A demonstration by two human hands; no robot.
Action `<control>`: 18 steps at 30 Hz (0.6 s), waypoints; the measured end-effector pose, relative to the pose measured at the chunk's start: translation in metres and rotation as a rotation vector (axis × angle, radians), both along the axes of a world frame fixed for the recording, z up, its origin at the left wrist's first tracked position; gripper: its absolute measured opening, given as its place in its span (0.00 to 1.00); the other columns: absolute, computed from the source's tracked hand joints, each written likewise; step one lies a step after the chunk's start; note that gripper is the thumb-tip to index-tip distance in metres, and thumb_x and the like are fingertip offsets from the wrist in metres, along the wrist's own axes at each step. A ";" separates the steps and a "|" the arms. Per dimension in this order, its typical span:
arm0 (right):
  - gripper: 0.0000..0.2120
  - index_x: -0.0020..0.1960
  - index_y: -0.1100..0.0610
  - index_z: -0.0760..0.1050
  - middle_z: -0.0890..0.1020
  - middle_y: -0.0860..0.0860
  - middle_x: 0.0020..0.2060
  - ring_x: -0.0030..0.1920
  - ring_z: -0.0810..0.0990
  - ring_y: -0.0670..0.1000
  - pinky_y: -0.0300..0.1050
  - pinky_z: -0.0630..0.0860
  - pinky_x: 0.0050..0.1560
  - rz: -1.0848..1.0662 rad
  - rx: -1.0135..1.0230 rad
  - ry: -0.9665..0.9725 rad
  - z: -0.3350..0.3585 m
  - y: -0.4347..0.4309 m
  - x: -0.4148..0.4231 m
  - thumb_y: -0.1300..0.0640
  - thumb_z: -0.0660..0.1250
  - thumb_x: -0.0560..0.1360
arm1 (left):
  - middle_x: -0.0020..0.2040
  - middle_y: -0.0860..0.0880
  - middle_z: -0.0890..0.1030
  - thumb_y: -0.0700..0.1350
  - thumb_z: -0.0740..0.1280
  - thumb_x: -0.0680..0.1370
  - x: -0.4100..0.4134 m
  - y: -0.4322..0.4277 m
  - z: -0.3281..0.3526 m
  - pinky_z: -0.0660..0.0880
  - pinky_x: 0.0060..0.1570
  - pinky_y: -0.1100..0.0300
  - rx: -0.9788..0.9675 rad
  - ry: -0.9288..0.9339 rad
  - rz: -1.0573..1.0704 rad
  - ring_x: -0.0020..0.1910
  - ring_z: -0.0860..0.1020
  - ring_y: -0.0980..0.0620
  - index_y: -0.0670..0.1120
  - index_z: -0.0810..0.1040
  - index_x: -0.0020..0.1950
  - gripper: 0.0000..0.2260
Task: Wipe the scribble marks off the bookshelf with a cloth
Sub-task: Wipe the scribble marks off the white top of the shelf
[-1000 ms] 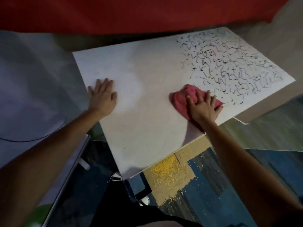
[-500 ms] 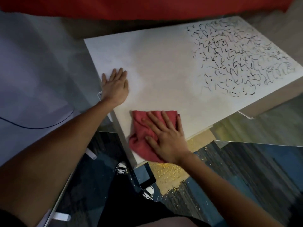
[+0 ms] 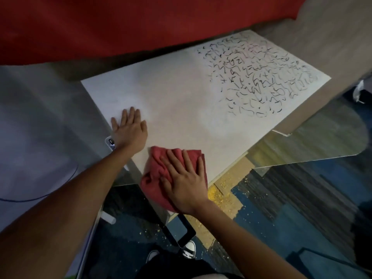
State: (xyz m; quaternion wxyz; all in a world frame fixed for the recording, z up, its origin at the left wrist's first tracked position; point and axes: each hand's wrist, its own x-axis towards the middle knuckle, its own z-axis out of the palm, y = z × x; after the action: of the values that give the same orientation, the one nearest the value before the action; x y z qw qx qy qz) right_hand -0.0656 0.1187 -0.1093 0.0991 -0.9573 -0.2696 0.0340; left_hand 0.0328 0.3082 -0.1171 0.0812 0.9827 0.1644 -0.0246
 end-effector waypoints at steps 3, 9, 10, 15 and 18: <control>0.37 0.76 0.42 0.42 0.42 0.38 0.73 0.76 0.38 0.49 0.58 0.29 0.71 -0.113 -0.041 0.025 0.000 -0.046 0.032 0.30 0.27 0.71 | 0.79 0.49 0.45 0.50 0.44 0.84 -0.003 0.003 -0.001 0.42 0.75 0.46 0.022 -0.013 -0.023 0.78 0.45 0.49 0.46 0.48 0.79 0.24; 0.26 0.78 0.46 0.48 0.47 0.46 0.78 0.77 0.40 0.55 0.67 0.37 0.72 -0.713 0.059 0.125 0.004 -0.085 0.105 0.42 0.46 0.82 | 0.79 0.45 0.48 0.51 0.45 0.84 -0.007 0.002 0.001 0.44 0.74 0.43 0.000 -0.037 -0.078 0.78 0.46 0.45 0.44 0.50 0.79 0.24; 0.27 0.78 0.46 0.48 0.47 0.47 0.78 0.77 0.40 0.56 0.68 0.38 0.72 -0.760 0.089 0.134 0.004 -0.074 0.100 0.42 0.47 0.81 | 0.79 0.45 0.49 0.51 0.45 0.84 -0.008 0.001 0.002 0.44 0.74 0.42 -0.005 -0.037 -0.088 0.78 0.47 0.44 0.44 0.51 0.79 0.24; 0.39 0.78 0.45 0.39 0.37 0.47 0.76 0.74 0.32 0.61 0.67 0.21 0.62 -0.536 -0.015 0.068 0.000 -0.005 0.006 0.27 0.34 0.71 | 0.79 0.45 0.52 0.54 0.48 0.83 -0.007 -0.002 0.005 0.43 0.73 0.39 -0.012 -0.027 -0.167 0.77 0.46 0.39 0.48 0.55 0.78 0.24; 0.41 0.77 0.42 0.42 0.37 0.44 0.74 0.74 0.31 0.59 0.63 0.18 0.61 -0.472 0.002 0.072 -0.001 0.008 -0.021 0.26 0.33 0.67 | 0.79 0.45 0.51 0.55 0.48 0.83 -0.006 -0.003 0.004 0.43 0.72 0.39 0.017 -0.014 -0.217 0.77 0.46 0.42 0.48 0.54 0.79 0.25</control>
State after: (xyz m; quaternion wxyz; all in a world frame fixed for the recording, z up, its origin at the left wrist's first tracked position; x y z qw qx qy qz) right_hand -0.0862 0.1265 -0.1100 0.1146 -0.9919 -0.0346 0.0435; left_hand 0.0271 0.3057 -0.1131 0.0711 0.9956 0.0566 -0.0249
